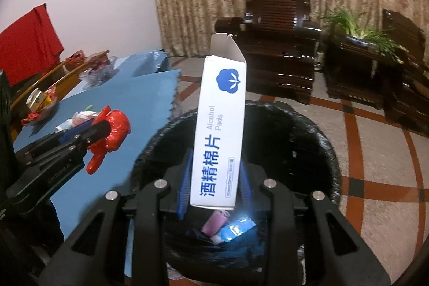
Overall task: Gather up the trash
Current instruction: 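Carry the box and red bag over the bin and open both grippers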
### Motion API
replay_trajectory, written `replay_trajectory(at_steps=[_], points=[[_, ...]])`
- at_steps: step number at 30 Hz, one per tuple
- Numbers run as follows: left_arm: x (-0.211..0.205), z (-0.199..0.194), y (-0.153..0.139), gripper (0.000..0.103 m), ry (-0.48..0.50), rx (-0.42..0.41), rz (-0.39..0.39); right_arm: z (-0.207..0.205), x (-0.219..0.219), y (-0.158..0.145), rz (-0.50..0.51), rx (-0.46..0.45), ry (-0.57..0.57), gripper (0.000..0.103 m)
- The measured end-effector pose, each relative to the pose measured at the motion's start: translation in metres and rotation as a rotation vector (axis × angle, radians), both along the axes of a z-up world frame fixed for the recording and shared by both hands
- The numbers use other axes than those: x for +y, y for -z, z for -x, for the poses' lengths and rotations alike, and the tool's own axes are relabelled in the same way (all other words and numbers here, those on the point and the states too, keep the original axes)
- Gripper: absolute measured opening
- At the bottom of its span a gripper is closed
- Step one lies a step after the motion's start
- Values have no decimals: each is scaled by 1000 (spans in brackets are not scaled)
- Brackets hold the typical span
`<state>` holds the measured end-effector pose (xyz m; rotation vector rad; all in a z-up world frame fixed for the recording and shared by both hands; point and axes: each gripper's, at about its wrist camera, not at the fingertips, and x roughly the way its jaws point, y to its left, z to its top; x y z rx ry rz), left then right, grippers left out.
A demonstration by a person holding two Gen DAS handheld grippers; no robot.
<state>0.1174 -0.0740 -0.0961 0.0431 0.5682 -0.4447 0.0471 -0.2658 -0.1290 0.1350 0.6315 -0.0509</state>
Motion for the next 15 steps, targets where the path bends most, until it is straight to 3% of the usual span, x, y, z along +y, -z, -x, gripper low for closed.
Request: replay_trajectory(at_steps=[15], points=[[-65,-12,19,26,132,51,-8,10,-37,35,3,86,98,31]])
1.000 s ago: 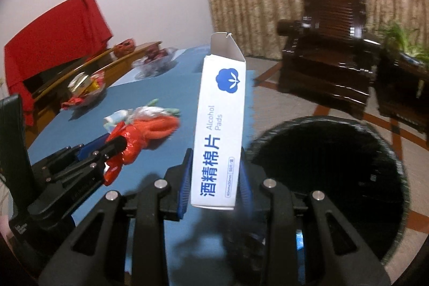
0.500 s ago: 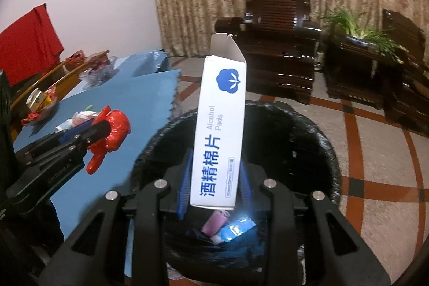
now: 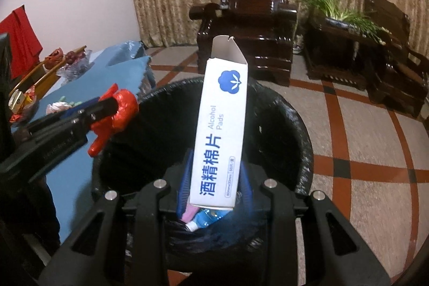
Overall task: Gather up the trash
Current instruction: 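Carry the box and red bag over the bin and open both grippers, then move both tools back over the remaining trash pile on the table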
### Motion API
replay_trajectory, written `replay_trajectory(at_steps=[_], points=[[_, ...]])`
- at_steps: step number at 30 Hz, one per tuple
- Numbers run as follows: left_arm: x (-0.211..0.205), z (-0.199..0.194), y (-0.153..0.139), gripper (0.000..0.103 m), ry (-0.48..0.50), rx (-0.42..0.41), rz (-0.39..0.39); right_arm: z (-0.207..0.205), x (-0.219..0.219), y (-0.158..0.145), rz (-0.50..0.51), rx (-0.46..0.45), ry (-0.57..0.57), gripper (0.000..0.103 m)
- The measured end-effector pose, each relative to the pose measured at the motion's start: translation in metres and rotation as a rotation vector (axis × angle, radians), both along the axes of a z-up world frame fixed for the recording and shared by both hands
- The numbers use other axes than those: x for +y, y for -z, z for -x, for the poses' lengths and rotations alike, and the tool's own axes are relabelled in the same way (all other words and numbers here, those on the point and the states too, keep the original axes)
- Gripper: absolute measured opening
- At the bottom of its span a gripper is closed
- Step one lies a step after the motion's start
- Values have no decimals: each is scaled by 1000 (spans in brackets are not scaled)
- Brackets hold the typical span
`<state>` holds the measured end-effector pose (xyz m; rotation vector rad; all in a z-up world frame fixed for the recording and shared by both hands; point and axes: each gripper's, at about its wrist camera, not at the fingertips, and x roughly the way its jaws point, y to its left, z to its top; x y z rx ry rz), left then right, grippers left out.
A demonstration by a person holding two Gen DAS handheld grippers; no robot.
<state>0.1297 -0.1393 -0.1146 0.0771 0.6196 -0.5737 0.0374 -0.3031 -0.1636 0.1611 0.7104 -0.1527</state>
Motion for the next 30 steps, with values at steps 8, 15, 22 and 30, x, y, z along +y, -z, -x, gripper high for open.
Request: replay_trajectory(at_steps=[8,15,22,30], points=[[-6,-8,9,43,32,39,-7,0,-4,15,6,38,18,34],[5,-9,9,75,-12,28,-12,1,-7,13,41,23,65,86],[50,-13,-5,97,-144,-13,-10,0,-1,0,22,-8,58,94],[130,-12,-17,97,-316,-50,-19,-19,42,-29,-22,-77,-42,96]])
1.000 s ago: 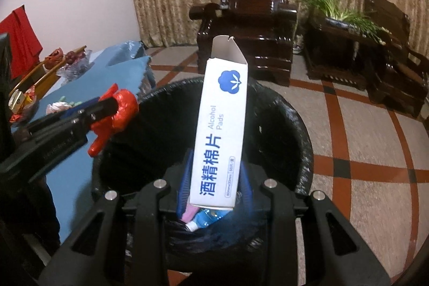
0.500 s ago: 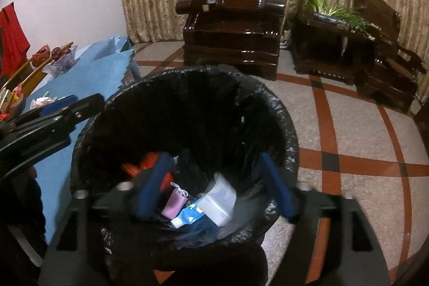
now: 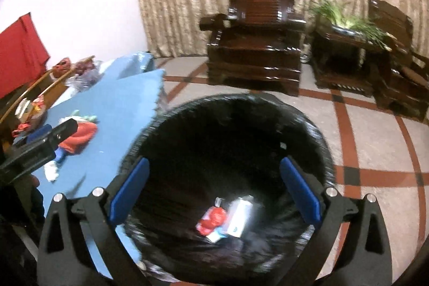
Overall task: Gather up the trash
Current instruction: 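Move both tools back over the remaining trash pile on the table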
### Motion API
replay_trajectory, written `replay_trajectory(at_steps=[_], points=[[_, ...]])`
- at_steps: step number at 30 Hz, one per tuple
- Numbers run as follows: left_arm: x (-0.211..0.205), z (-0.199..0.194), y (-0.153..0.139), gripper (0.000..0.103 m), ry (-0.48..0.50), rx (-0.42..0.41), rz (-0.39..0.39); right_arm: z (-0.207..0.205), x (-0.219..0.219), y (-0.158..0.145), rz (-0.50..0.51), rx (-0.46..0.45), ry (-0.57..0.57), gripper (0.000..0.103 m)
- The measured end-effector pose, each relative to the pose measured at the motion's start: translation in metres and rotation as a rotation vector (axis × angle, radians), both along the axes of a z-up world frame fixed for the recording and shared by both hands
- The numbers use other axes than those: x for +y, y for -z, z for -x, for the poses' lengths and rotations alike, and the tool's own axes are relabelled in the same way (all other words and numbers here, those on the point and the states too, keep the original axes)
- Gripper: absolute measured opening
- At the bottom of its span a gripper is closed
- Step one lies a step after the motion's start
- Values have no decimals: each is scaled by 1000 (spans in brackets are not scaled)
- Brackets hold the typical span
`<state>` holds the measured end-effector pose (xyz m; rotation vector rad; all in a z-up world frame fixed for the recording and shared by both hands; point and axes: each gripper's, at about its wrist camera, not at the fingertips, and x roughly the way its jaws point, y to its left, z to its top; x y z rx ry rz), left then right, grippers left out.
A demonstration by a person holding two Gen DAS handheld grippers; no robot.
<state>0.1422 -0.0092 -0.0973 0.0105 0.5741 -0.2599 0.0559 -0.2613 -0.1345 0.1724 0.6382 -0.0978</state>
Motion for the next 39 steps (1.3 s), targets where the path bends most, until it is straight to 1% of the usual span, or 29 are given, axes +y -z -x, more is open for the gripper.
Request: replay_trajectory(at_steps=[3,9,13,18,25,32,39], points=[[33,3,-2,97,-70,-11,-9,-12,25,-5,-1,-14,-58,96],[98,7,2,97,-199,0,-33,-37,84,-11,18,-32,-188,96],[146,11,9,97,-296,13,-41,-52,119,-9,30,-44,-272,96],[188,10,14,97,-382,20,-57,-70,162,-2,37,-48,-360,96],[221,4,29,96,-439,51,-54,-90,200,12,37,-33,-432,96],[227,-11,55,93,-439,109,-48,-106,228,31,54,-7,-485,96],[227,-28,78,92,-425,161,-54,-115,235,46,69,23,-505,96]])
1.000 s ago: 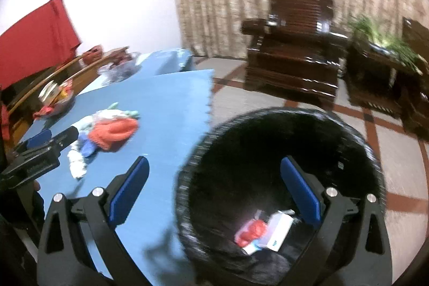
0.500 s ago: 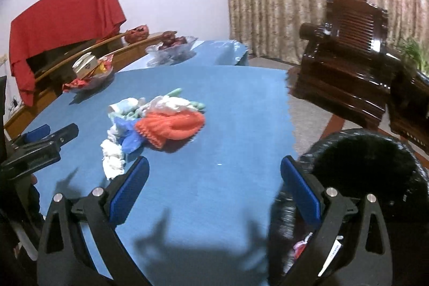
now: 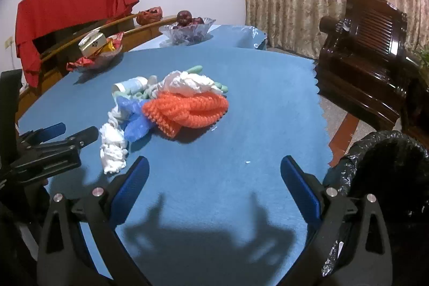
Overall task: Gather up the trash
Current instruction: 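Move both tools back over the remaining trash pile on the table, then grasp the white tissue with the left gripper while the right gripper grasps the orange mesh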
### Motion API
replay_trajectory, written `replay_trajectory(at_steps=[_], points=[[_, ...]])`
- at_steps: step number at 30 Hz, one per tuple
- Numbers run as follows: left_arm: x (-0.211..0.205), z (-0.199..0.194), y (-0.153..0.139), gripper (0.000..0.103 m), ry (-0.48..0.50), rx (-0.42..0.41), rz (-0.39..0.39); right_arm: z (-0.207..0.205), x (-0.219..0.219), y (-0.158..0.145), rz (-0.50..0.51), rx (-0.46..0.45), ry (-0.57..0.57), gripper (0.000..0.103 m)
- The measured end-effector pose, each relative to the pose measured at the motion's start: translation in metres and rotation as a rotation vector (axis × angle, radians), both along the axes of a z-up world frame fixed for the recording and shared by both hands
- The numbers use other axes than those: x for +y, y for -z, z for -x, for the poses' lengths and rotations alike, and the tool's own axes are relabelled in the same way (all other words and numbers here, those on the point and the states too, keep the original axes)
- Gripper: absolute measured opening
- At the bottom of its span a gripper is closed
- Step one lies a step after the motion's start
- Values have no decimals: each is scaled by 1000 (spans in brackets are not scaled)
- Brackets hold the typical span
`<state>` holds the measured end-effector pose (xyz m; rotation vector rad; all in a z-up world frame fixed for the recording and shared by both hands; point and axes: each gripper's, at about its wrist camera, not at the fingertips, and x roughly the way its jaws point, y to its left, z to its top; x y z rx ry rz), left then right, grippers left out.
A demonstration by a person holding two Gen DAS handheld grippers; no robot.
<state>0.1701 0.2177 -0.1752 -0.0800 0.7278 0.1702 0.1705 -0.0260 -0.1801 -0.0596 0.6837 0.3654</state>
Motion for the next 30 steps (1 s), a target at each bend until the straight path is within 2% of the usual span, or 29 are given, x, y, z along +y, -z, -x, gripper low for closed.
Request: replay_trajectory(at_steps=[7,12,14,17,18,23,30], points=[[-3,-14,19,90,2,41,4,-5,0,7,6,12,-8,96],[-7,-25,31,76,27,81,40,-6,1,10,8,19,-20,96],[-9,-28,35,56,59,93,65,-8,2,11,8,21,-23,96],[-13,-27,35,33,91,97,88,-9,3,11,9,22,-25,96],[-14,-25,34,30,97,92,86,-9,4,11,8,22,-25,96],[-6,-15,25,23,87,66,121,-9,6,11,6,21,-28,96],[14,6,-3,22,47,-9,100,-11,14,7,-16,25,-34,96]])
